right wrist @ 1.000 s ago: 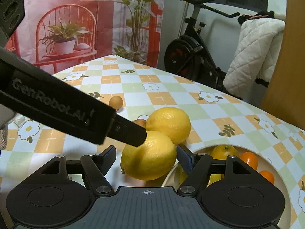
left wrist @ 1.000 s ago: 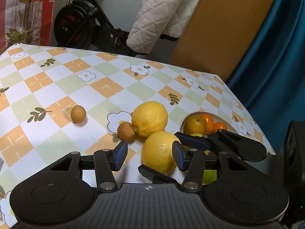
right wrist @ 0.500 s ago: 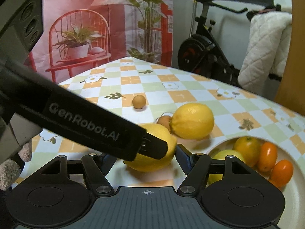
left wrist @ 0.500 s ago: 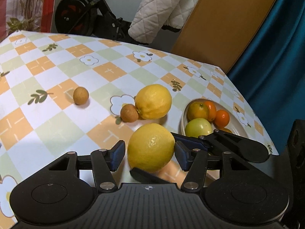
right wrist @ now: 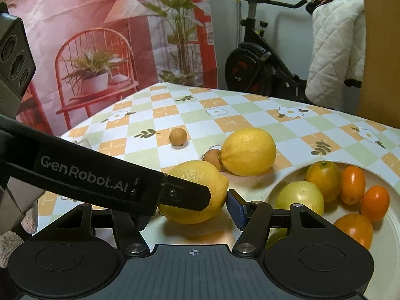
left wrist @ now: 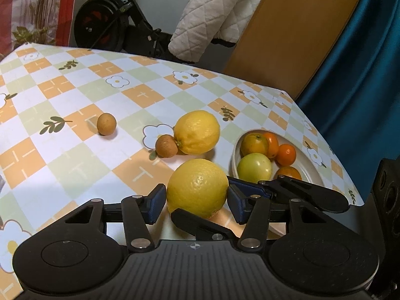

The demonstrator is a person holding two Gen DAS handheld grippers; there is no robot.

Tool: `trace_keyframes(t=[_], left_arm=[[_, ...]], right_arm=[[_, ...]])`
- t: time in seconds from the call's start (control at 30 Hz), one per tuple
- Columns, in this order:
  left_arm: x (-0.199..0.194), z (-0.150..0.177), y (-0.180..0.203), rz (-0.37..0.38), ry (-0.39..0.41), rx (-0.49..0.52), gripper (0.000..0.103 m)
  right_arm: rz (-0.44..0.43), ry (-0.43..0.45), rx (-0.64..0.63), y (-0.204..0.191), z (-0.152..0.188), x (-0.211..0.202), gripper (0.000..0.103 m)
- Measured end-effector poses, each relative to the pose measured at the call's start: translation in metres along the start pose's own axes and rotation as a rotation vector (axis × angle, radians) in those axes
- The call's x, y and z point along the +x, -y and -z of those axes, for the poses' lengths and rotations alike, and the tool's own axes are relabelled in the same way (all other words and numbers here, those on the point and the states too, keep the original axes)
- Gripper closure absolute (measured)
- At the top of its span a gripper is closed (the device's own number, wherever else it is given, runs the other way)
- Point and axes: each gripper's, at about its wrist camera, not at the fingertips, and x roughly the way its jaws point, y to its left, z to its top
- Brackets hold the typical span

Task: Organize fruits
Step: 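Close the left gripper on the yellow lemon, then carry the lemon with the left gripper over the plate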

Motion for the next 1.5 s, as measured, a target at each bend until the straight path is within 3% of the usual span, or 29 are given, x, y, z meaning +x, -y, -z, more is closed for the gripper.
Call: trace_keyframes(t=[0.3, 0.67, 1.1, 1.5], left_arm=[[-0.021, 0.004, 0.03, -0.009, 0.045, 0.056, 0.046], [-0.018, -0.003, 0.079, -0.003, 0.048, 0.146, 0.046], [0.028, -0.008, 0.16, 0.037, 0.003, 0.314, 0.046], [0.076, -0.014, 0.183, 0.034, -0.069, 0.326, 0.046]], right_arm=[[0.018, 0.076, 0.001, 0.002, 0.003, -0.033, 0.046], [0.061, 0.157, 0.059, 0.03, 0.009, -0.073, 0.046], [0.187, 0.234, 0.217, 0.113, 0.033, -0.111, 0.046], [0.258, 0.241, 0.285, 0.164, 0.048, -0.095, 0.047]])
